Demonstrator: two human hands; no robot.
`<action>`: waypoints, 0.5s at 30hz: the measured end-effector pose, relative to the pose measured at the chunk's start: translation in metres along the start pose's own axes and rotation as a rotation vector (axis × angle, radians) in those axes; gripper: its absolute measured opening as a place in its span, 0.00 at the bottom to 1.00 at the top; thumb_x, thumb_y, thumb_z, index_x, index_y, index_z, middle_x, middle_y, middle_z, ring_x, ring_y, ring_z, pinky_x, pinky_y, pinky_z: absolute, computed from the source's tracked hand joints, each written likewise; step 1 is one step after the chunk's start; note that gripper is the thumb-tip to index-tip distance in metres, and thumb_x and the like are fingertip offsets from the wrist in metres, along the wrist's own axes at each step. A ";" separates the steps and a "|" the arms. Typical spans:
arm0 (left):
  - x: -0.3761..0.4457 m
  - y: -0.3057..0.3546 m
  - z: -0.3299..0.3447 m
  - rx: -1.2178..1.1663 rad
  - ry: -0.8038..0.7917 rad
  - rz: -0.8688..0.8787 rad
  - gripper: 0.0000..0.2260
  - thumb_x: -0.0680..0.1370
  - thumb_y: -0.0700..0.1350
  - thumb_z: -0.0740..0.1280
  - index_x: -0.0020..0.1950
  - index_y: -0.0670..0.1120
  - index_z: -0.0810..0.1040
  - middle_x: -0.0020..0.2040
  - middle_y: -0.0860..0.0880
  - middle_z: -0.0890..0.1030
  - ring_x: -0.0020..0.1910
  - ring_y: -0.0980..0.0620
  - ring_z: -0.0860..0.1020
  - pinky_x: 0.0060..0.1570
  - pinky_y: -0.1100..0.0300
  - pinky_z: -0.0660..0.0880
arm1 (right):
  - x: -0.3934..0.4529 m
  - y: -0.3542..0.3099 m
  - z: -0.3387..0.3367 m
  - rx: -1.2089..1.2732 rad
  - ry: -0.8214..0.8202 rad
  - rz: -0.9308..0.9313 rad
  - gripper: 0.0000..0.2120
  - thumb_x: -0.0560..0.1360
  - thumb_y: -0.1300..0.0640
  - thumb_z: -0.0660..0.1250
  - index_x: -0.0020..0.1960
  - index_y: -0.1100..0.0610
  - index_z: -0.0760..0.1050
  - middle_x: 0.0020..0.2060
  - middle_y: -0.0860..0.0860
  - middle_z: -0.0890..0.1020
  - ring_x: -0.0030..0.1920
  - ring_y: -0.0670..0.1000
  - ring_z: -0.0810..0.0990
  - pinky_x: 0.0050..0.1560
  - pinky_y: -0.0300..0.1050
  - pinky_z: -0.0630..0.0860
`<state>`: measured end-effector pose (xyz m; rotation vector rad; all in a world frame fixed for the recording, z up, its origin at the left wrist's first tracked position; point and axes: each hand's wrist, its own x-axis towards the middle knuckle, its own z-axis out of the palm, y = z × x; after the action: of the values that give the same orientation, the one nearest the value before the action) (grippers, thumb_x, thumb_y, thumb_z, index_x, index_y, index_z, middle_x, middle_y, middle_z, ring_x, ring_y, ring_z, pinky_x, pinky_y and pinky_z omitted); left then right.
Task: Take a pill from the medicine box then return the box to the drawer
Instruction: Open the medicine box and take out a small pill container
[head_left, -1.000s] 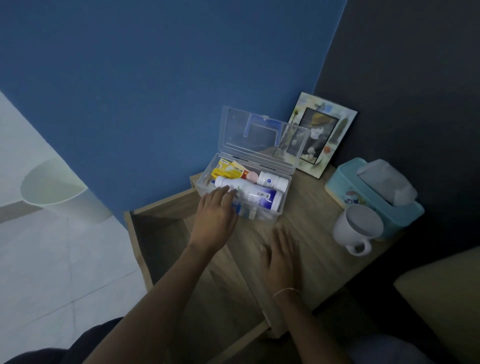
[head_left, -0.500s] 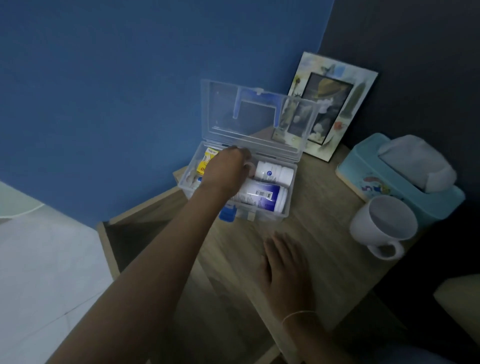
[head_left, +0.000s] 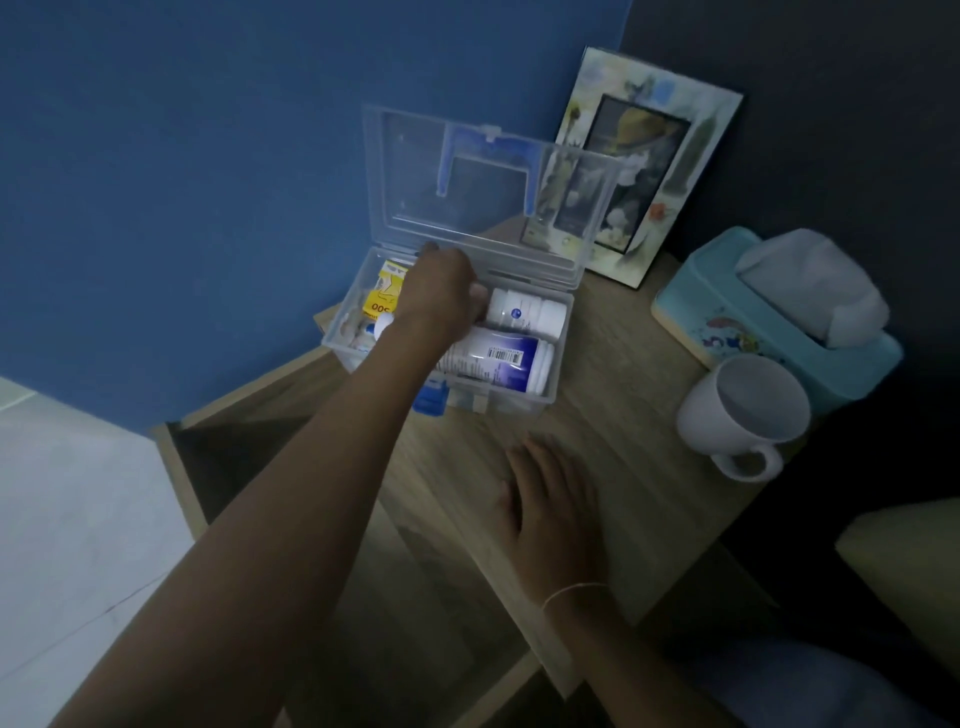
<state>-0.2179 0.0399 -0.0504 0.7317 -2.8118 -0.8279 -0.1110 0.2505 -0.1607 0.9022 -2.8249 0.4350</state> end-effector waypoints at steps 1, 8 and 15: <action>-0.005 0.002 -0.004 -0.049 0.051 0.017 0.10 0.73 0.41 0.67 0.52 0.37 0.81 0.57 0.37 0.76 0.51 0.43 0.76 0.52 0.59 0.70 | 0.000 0.000 -0.001 0.011 -0.009 0.003 0.20 0.77 0.49 0.55 0.62 0.56 0.76 0.61 0.55 0.80 0.65 0.54 0.76 0.67 0.56 0.71; -0.096 0.010 -0.031 -0.267 0.150 0.176 0.15 0.75 0.46 0.68 0.61 0.47 0.74 0.48 0.44 0.78 0.40 0.48 0.78 0.43 0.59 0.71 | -0.001 0.000 -0.004 0.133 -0.089 0.057 0.17 0.78 0.51 0.58 0.64 0.54 0.74 0.65 0.54 0.77 0.68 0.53 0.72 0.68 0.55 0.68; -0.218 0.003 -0.020 -0.397 0.008 0.053 0.10 0.75 0.45 0.70 0.55 0.47 0.78 0.52 0.46 0.78 0.45 0.51 0.81 0.41 0.69 0.74 | -0.002 -0.017 -0.040 0.470 -0.223 0.281 0.14 0.77 0.58 0.62 0.61 0.56 0.78 0.62 0.54 0.79 0.65 0.54 0.74 0.68 0.50 0.68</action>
<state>-0.0231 0.1377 -0.0272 0.5898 -2.5243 -1.3122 -0.0976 0.2507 -0.1190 0.6470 -3.1267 1.1376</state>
